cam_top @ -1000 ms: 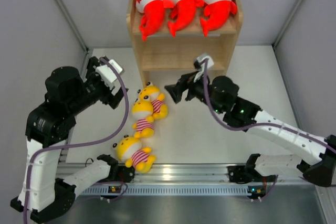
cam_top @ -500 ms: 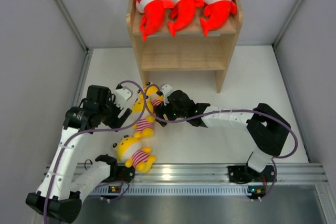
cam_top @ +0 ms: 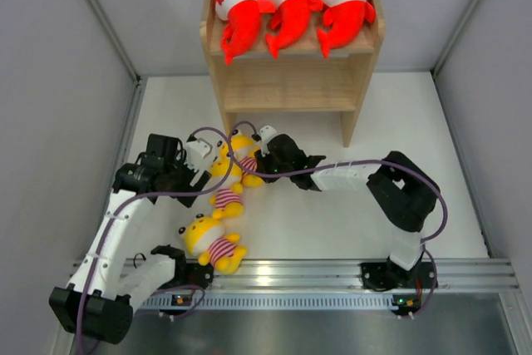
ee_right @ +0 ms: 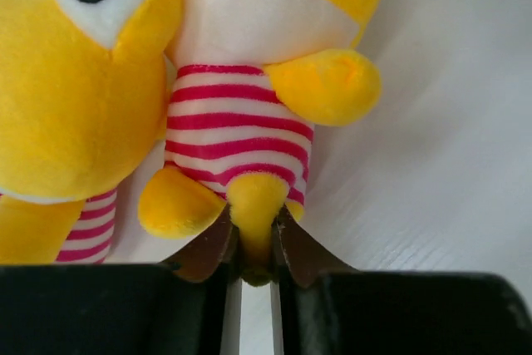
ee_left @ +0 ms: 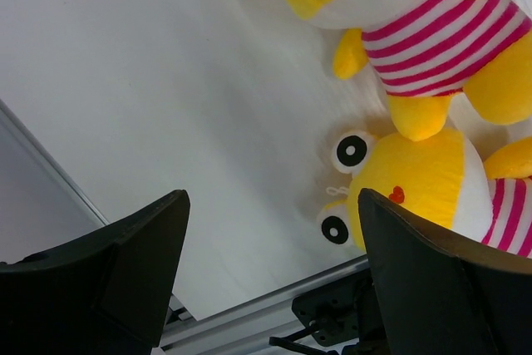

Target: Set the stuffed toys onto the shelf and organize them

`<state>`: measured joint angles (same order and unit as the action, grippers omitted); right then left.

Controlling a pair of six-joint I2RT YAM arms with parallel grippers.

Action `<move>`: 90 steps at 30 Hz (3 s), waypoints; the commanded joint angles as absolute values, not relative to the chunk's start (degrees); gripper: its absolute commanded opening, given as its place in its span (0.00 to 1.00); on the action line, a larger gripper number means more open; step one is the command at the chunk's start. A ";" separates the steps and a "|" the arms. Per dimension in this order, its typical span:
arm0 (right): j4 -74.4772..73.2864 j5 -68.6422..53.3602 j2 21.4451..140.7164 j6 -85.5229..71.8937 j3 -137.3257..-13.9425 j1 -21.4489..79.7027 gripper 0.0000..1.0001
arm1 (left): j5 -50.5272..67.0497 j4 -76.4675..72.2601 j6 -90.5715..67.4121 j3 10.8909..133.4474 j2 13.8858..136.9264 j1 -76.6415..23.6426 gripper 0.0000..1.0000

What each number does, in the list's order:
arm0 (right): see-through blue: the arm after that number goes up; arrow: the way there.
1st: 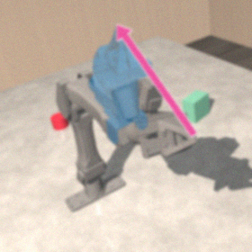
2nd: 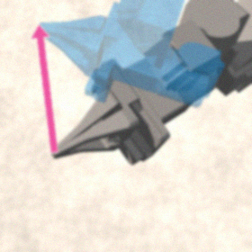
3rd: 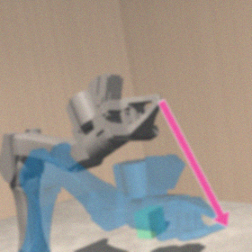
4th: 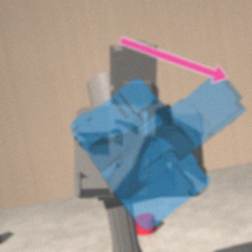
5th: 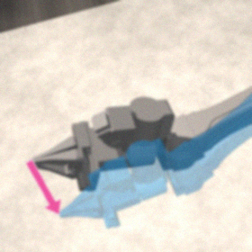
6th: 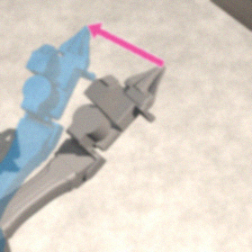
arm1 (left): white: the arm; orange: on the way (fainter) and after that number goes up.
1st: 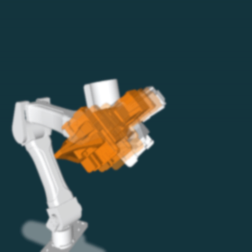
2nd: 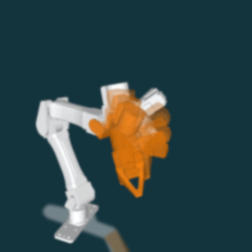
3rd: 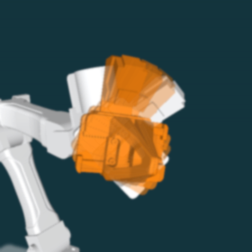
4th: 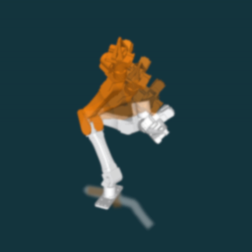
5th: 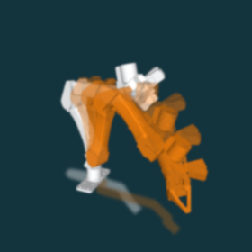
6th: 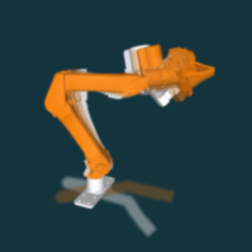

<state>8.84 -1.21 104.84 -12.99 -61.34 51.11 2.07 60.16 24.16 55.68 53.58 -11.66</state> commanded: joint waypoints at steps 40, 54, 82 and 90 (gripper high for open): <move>-0.71 11.43 69.25 -15.56 -62.84 29.27 0.00 | 5.98 57.13 23.47 57.04 55.81 -9.23 0.89; -3.42 8.44 74.44 -17.05 -67.41 23.11 0.43 | 5.98 57.22 23.64 57.13 55.55 -9.23 0.89; 7.90 -2.73 77.85 1.56 -45.88 67.85 0.79 | 7.65 57.22 23.55 56.43 54.32 -8.61 0.89; 13.00 -4.22 88.32 1.94 -47.55 65.57 0.77 | 8.62 57.30 24.08 55.11 54.05 -8.53 0.89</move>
<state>5.74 -1.72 86.37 1.19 -44.45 66.06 7.68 59.05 23.97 55.59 54.85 -8.91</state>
